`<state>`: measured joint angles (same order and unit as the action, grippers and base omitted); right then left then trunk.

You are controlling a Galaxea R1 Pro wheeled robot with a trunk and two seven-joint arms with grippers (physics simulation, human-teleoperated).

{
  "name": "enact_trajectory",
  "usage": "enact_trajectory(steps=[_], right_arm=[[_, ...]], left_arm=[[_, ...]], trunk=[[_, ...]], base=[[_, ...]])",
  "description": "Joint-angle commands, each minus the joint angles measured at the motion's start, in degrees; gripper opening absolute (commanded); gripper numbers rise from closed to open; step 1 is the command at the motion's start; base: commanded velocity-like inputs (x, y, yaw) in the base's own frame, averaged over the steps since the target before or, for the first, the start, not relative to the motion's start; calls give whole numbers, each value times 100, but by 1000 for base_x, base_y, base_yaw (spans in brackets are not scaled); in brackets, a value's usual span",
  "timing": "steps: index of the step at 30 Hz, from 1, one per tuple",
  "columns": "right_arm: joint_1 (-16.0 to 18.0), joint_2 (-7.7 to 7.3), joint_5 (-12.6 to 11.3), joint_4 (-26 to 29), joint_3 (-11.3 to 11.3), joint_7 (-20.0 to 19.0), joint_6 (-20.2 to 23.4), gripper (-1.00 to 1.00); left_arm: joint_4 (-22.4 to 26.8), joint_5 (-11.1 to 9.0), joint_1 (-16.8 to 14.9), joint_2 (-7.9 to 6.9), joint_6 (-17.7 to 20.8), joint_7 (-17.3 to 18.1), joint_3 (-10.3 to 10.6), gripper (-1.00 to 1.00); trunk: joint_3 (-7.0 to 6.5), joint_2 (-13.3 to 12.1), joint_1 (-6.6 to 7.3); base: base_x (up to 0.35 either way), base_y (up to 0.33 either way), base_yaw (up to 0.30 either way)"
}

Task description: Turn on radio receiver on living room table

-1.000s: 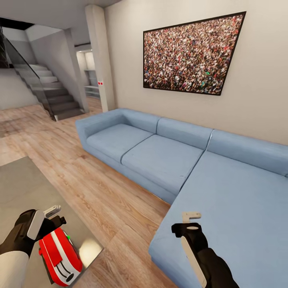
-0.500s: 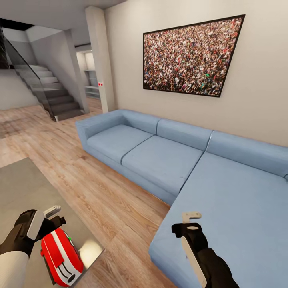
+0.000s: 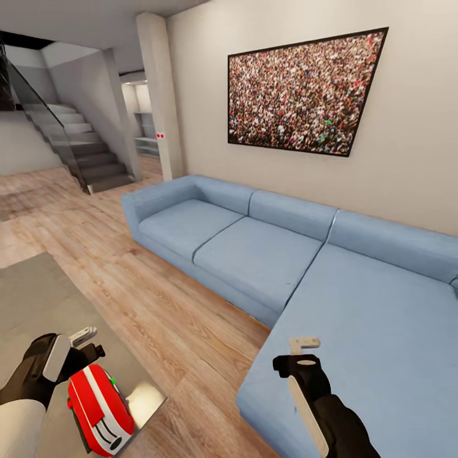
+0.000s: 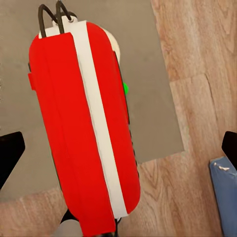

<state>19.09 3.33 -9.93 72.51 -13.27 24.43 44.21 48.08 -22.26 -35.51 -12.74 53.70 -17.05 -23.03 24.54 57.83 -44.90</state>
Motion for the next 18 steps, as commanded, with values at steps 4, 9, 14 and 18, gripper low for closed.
enact_trajectory(steps=[4, 9, 14, 18], right_arm=[[-1, 1, -1, -7, 0, 0, 0, 100], [1, 1, -1, -9, 0, 0, 0, 100], [1, 1, -1, -9, 0, 0, 0, 100], [1, 1, -1, -9, 0, 0, 0, 100]], left_arm=[[0, 2, 0, 4, 0, -2, 0, 100], [0, 2, 0, 24, 0, -8, 0, 100], [0, 2, 0, 26, 0, -9, 0, 100], [0, 2, 0, 26, 0, -9, 0, 100]], trunk=[[-72, -162, 89], [-162, -363, 198], [-252, -563, 308], [-324, -724, 396]], base=[[0, 0, 0], [0, 0, 0], [0, 0, 0], [0, 0, 0]])
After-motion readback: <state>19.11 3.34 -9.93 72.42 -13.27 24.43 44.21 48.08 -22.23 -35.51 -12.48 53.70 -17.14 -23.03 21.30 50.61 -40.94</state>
